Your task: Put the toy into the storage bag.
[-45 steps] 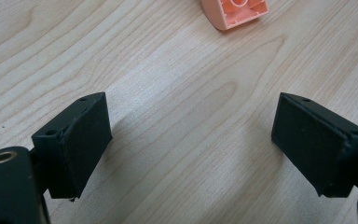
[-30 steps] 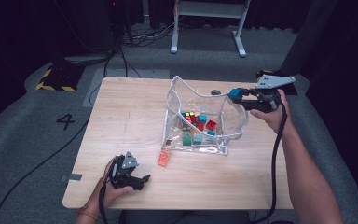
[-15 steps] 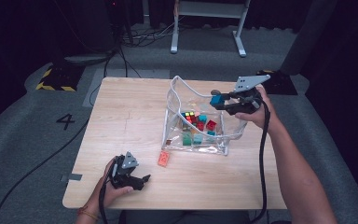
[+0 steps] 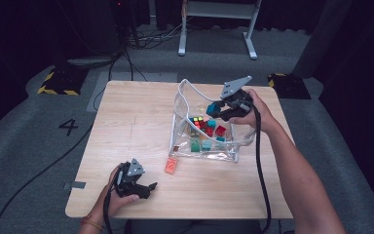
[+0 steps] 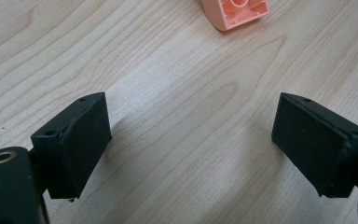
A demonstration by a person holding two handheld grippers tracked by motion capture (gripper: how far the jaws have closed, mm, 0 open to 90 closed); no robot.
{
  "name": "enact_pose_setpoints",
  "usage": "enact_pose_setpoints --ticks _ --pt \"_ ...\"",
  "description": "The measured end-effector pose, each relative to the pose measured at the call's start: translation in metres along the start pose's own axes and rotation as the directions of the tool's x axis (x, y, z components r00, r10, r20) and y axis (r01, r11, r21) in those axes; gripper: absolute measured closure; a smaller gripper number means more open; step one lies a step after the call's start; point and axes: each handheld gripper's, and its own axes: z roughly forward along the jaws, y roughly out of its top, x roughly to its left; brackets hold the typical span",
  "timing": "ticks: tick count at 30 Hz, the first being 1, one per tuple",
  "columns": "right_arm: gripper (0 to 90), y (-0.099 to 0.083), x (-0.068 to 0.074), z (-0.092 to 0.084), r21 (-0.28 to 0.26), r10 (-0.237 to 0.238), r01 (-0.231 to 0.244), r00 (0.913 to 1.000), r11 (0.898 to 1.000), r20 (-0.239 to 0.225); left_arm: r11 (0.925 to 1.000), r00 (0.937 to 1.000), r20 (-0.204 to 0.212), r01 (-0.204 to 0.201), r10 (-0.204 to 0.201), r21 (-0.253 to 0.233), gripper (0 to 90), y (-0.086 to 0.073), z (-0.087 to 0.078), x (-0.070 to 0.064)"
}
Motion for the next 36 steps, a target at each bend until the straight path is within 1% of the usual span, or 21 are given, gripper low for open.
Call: enact_pose_setpoints --ticks 3,4,6,9,11,12,14,15,17,19,21,23,26,27,28,29,30,32,34,35,36 --pt "58.8 0.002 -0.001 0.007 0.027 -0.006 0.006 0.9999 1.000 -0.011 1.0000 1.0000 0.000 0.000 0.000 0.000 11.7 0.000 0.000 0.000" --pt "58.8 0.003 -0.001 0.010 0.042 0.001 0.000 0.9999 0.999 -0.014 1.0000 1.0000 0.000 0.000 0.000 0.000 11.7 0.000 0.000 0.000" --pt "58.8 0.004 -0.002 0.015 0.068 -0.018 0.019 0.9997 0.997 -0.016 1.0000 1.0000 0.000 0.000 0.000 0.000 11.7 0.000 0.000 0.000" --pt "58.8 0.004 -0.001 0.021 0.095 -0.012 0.014 0.9996 0.995 -0.024 1.0000 1.0000 0.000 0.006 -0.006 -0.004 11.7 0.000 0.000 0.000" --pt "58.8 0.004 -0.001 0.022 0.096 -0.012 0.014 0.9996 0.995 -0.025 1.0000 1.0000 0.000 0.004 -0.004 -0.003 11.7 0.000 0.000 0.000" --pt "58.8 0.002 -0.001 0.025 0.126 -0.019 0.022 0.9995 0.992 -0.024 1.0000 1.0000 0.000 0.006 -0.006 -0.004 11.7 0.000 0.000 0.000" --pt "58.8 0.001 -0.001 0.026 0.158 -0.017 0.020 0.9997 0.987 -0.017 1.0000 1.0000 0.000 0.003 -0.003 -0.003 11.7 0.000 0.000 0.000" --pt "58.8 -0.001 -0.001 0.027 0.174 -0.008 0.013 0.9996 0.985 -0.029 1.0000 1.0000 0.000 0.003 -0.003 -0.003 11.7 0.000 0.000 0.000" --pt "58.8 -0.004 -0.004 0.026 0.204 -0.029 0.034 0.9992 0.978 -0.028 1.0000 1.0000 0.000 0.003 -0.003 -0.003 11.7 0.000 0.000 0.000" --pt "58.8 -0.009 -0.006 0.025 0.234 -0.033 0.040 0.9989 0.972 -0.035 1.0000 1.0000 0.000 0.003 -0.003 -0.003 11.7 0.000 0.000 0.000" --pt "58.8 -0.014 -0.007 0.022 0.269 -0.023 0.032 0.9992 0.963 -0.033 1.0000 1.0000 -0.001 0.003 -0.003 -0.004 11.7 0.000 0.000 0.000" --pt "58.7 -0.020 -0.008 0.019 0.305 -0.004 0.011 0.9997 0.952 -0.023 1.0000 1.0000 0.000 0.003 -0.003 -0.002 11.7 0.000 0.000 0.000" --pt "58.7 -0.029 -0.011 0.012 0.330 0.009 -0.007 0.9999 0.944 -0.006 1.0000 1.0000 0.000 0.003 -0.003 -0.003 11.7 0.000 0.000 0.000" --pt "58.7 -0.029 -0.011 0.012 0.330 0.009 -0.007 0.9999 0.944 -0.006 1.0000 1.0000 0.000 0.003 -0.003 -0.003 11.7 0.000 0.000 0.000" --pt "58.6 -0.036 -0.012 0.005 0.327 0.024 -0.023 0.9997 0.945 0.001 1.0000 1.0000 0.000 0.003 -0.003 -0.003 11.7 0.000 0.000 0.000" --pt "58.6 -0.038 -0.012 0.003 0.321 0.021 -0.021 0.9998 0.947 0.003 1.0000 1.0000 0.000 0.003 -0.003 -0.003 11.7 0.000 0.000 0.000" --pt "58.6 -0.039 -0.012 0.000 0.319 0.032 -0.033 0.9995 0.947 0.008 1.0000 1.0000 0.000 0.003 -0.003 -0.003 11.7 0.000 0.000 0.000" --pt "58.2 -0.043 -0.012 -0.005 0.310 0.037 -0.040 0.9992 0.950 0.017 1.0000 1.0000 0.000 0.003 -0.003 -0.003 11.7 0.000 0.000 0.000" --pt "55.3 -0.047 -0.012 -0.009 0.291 0.041 -0.045 0.9989 0.956 0.022 1.0000 1.0000 0.000 0.003 -0.003 -0.003 11.7 0.000 0.000 0.000" --pt "55.4 -0.049 -0.013 -0.011 0.279 0.047 -0.051 0.9987 0.959 0.021 1.0000 1.0000 0.000 0.003 -0.003 -0.003 11.7 0.000 0.000 0.000" --pt "55.4 -0.051 -0.013 -0.013 0.266 0.061 -0.059 0.9982 0.962 0.004 1.0000 1.0000 0.000 0.003 -0.003 -0.003 11.7 0.000 0.000 0.000"
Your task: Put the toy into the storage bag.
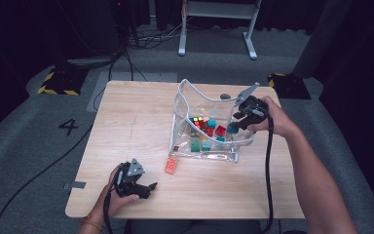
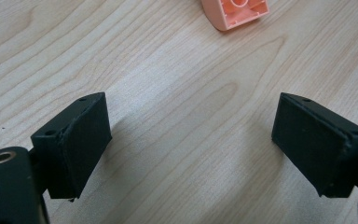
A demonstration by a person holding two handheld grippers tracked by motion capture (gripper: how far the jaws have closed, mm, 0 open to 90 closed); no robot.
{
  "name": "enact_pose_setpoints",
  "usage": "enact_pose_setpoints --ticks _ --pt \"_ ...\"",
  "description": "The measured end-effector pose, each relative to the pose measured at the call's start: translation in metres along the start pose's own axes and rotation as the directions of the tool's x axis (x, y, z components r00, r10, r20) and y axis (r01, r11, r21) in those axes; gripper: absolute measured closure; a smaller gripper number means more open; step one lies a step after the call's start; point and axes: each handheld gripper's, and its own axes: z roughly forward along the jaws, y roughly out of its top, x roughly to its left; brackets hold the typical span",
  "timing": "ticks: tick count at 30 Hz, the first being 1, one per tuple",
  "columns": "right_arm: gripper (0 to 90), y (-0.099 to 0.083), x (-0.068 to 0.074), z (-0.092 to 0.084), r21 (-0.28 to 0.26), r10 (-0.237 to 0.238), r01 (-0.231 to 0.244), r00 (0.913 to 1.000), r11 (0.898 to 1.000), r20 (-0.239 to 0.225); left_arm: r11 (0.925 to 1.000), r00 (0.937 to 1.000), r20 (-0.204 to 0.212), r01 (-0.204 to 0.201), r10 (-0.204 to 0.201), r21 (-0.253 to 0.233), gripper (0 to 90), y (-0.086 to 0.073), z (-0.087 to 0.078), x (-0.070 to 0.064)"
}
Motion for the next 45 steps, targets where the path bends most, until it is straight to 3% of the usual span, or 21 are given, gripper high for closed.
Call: enact_pose_setpoints --ticks 1,3,6,7,9,12,18,20,24,26,29,32,35,37,45 --pt "55.4 0.000 0.000 0.000 0.000 0.000 0.000 1.0000 1.000 0.000 1.0000 1.0000 0.000 0.000 0.000 0.000 11.7 0.000 0.000 0.000" --pt "50.7 -0.006 0.001 -0.005 -0.055 0.006 -0.006 1.0000 0.998 -0.006 1.0000 1.0000 0.000 0.000 0.000 0.000 11.7 0.000 0.000 0.000" --pt "48.9 -0.009 0.002 -0.010 -0.070 0.037 -0.037 0.9993 0.997 0.004 1.0000 1.0000 0.000 0.000 0.000 0.000 11.7 0.000 0.000 0.000" --pt "43.7 -0.014 0.004 -0.017 -0.129 0.040 -0.040 0.9992 0.991 -0.001 1.0000 1.0000 0.000 0.000 0.000 0.000 11.7 0.000 0.000 0.000" --pt "42.5 -0.017 0.007 -0.022 -0.177 0.042 -0.040 0.9991 0.983 0.007 1.0000 1.0000 0.000 0.000 0.000 0.000 11.7 0.000 0.000 0.000" --pt "38.1 -0.023 0.017 -0.030 -0.251 0.045 -0.039 0.9988 0.967 0.019 1.0000 1.0000 -0.001 0.000 0.000 -0.001 11.7 0.000 0.000 0.000" --pt "30.4 -0.034 0.035 -0.049 -0.350 0.108 -0.083 0.9928 0.933 0.052 1.0000 1.0000 -0.001 0.000 0.000 0.000 11.7 0.000 0.000 0.000" --pt "30.5 -0.039 0.041 -0.057 -0.405 0.114 -0.086 0.9925 0.910 0.046 1.0000 1.0000 -0.001 0.000 0.000 0.000 11.7 0.000 0.000 0.000" --pt "30.4 -0.050 0.054 -0.072 -0.462 0.146 -0.108 0.9880 0.880 0.048 1.0000 1.0000 -0.001 0.000 0.000 0.000 11.7 0.000 0.000 0.000" --pt "30.0 -0.055 0.059 -0.077 -0.469 0.155 -0.113 0.9866 0.876 0.051 1.0000 1.0000 -0.001 0.000 0.000 0.000 11.7 0.000 0.000 0.000" --pt "30.0 -0.065 0.068 -0.081 -0.495 0.161 -0.114 0.9855 0.861 0.053 1.0000 1.0000 -0.001 0.001 -0.001 0.000 11.7 0.000 0.000 0.000" --pt "32.7 -0.075 0.078 -0.080 -0.506 0.155 -0.103 0.9860 0.857 0.062 1.0000 1.0000 -0.001 0.001 -0.001 0.000 11.7 0.000 0.000 0.000" --pt "35.2 -0.089 0.085 -0.079 -0.538 0.144 -0.108 0.9892 0.836 0.026 1.0000 1.0000 -0.001 0.001 -0.001 0.000 11.7 0.000 0.000 0.000" --pt "35.1 -0.096 0.091 -0.076 -0.540 0.160 -0.122 0.9869 0.833 0.023 1.0000 1.0000 -0.002 0.001 -0.001 0.000 11.7 0.000 0.000 0.000" --pt "35.9 -0.120 0.114 -0.061 -0.535 0.138 -0.110 0.9903 0.837 0.014 1.0000 1.0000 -0.002 0.001 -0.001 0.000 11.7 0.000 0.000 0.000"
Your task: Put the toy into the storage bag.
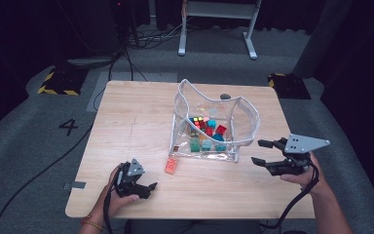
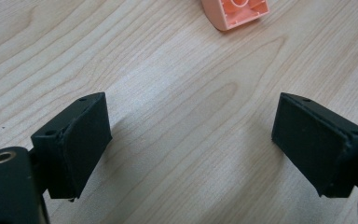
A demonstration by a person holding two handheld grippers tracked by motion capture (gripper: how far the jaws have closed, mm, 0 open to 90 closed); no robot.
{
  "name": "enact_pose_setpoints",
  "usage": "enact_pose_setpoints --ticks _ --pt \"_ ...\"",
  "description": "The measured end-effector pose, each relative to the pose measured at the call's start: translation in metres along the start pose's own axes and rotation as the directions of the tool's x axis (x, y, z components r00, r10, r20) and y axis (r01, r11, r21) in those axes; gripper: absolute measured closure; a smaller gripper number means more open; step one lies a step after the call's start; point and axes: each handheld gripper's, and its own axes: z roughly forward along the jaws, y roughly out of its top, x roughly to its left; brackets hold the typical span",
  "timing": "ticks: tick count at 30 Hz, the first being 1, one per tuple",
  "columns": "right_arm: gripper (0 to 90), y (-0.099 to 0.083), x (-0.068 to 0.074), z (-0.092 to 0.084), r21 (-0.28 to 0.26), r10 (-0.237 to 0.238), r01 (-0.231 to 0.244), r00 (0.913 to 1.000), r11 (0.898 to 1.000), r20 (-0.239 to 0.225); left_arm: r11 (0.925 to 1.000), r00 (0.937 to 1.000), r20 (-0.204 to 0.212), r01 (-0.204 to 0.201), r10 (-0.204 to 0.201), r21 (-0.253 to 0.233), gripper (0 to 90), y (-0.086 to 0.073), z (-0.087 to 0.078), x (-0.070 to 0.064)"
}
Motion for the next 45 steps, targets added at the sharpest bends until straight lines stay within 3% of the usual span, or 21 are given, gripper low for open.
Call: enact_pose_setpoints --ticks 7,13,19,22,25,26,28,29,31,32,33,35,37,39,45 --pt "35.7 -0.017 0.015 0.011 0.019 -0.006 0.006 0.9995 1.000 -0.031 1.0000 1.0000 0.000 0.003 -0.003 -0.002 11.7 0.000 0.000 0.000" --pt "35.7 -0.030 0.027 0.038 0.063 -0.009 0.012 0.9982 0.998 -0.059 1.0000 1.0000 0.000 0.002 -0.002 -0.001 11.7 0.000 0.000 0.000" --pt "38.3 -0.039 0.040 0.080 0.105 -0.004 0.015 0.9943 0.994 -0.107 1.0000 1.0000 0.000 0.000 0.000 0.000 11.7 0.000 0.000 0.000" --pt "38.6 -0.039 0.047 0.105 0.128 -0.022 0.042 0.9882 0.991 -0.152 1.0000 1.0000 -0.001 0.003 -0.003 -0.002 11.7 0.000 0.000 0.000" --pt "36.4 -0.033 0.058 0.132 0.144 -0.035 0.061 0.9834 0.988 -0.178 1.0000 1.0000 -0.001 0.003 -0.003 -0.002 11.7 0.000 0.000 0.000" --pt "36.3 -0.031 0.062 0.137 0.157 -0.020 0.048 0.9844 0.986 -0.175 1.0000 1.0000 -0.001 0.003 -0.003 -0.002 11.7 0.000 0.000 0.000" --pt "35.2 -0.025 0.068 0.154 0.151 -0.048 0.079 0.9787 0.985 -0.200 1.0000 1.0000 -0.001 0.003 -0.003 -0.001 11.7 0.000 0.000 0.000" --pt "34.8 -0.022 0.074 0.163 0.154 -0.025 0.057 0.9788 0.986 -0.203 1.0000 1.0000 -0.001 0.003 -0.003 -0.002 11.7 0.000 0.000 0.000" --pt "33.9 -0.018 0.080 0.179 0.157 -0.066 0.102 0.9733 0.982 -0.220 1.0000 1.0000 0.001 0.002 -0.002 -0.001 11.7 0.000 0.000 0.000" --pt "33.3 -0.014 0.084 0.188 0.161 -0.065 0.101 0.9749 0.982 -0.213 1.0000 1.0000 0.001 0.000 0.000 -0.002 11.8 0.000 0.000 0.000" --pt "32.7 -0.012 0.084 0.194 0.150 -0.082 0.118 0.9706 0.982 -0.226 1.0000 1.0000 0.002 -0.002 0.002 -0.003 11.8 0.000 0.000 0.000" --pt "30.7 -0.008 0.084 0.207 0.146 -0.067 0.106 0.9660 0.983 -0.249 1.0000 1.0000 0.001 -0.002 0.002 -0.003 11.8 0.000 0.000 0.000" --pt "28.5 -0.003 0.085 0.220 0.161 -0.071 0.110 0.9701 0.981 -0.232 1.0000 1.0000 0.001 -0.002 0.002 -0.003 11.8 0.000 0.000 0.000" --pt "27.3 0.000 0.087 0.229 0.166 -0.046 0.087 0.9706 0.982 -0.236 1.0000 1.0000 0.001 -0.002 0.002 -0.003 11.8 0.000 0.000 0.000" --pt "25.6 0.005 0.088 0.250 0.197 -0.058 0.092 0.9839 0.976 -0.169 1.0000 1.0000 0.001 -0.002 0.002 -0.003 11.8 0.000 0.000 0.000"
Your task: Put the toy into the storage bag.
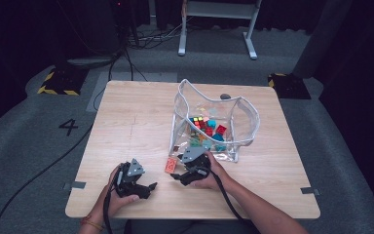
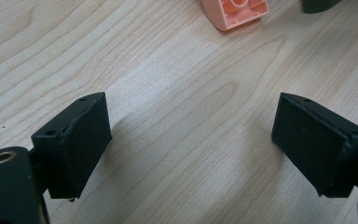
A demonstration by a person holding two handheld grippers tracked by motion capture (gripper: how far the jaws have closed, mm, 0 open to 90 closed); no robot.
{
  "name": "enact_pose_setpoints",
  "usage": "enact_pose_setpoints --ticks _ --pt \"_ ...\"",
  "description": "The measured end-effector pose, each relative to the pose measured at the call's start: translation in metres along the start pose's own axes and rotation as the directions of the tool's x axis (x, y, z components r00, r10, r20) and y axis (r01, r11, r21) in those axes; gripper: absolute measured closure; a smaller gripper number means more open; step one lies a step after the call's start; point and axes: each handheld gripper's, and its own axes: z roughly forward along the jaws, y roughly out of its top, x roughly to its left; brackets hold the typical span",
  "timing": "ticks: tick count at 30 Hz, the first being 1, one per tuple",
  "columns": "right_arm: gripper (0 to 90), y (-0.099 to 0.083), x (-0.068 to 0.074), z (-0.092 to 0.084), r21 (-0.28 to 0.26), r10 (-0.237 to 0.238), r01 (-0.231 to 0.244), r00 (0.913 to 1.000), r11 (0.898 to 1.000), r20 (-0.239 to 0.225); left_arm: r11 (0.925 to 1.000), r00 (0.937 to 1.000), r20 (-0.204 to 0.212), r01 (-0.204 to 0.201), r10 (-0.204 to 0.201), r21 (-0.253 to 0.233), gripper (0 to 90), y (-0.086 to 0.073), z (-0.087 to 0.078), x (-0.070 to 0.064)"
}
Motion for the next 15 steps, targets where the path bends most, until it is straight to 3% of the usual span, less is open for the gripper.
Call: enact_pose_setpoints --ticks 3,4,15 --pt "26.8 0.001 -0.002 0.006 -0.002 0.025 -0.025 0.9991 1.000 -0.033 1.0000 1.0000 0.000 0.000 0.000 0.000 11.8 0.000 0.000 0.000" --pt "26.0 0.002 -0.003 0.008 -0.003 0.003 -0.003 0.9996 1.000 -0.029 1.0000 1.0000 0.000 0.000 0.000 0.000 11.8 0.000 0.000 0.000" --pt "22.5 0.010 -0.003 0.027 0.024 0.038 -0.037 0.9989 0.999 -0.029 1.0000 1.0000 0.000 0.000 0.000 -0.001 11.8 0.000 0.000 0.000"
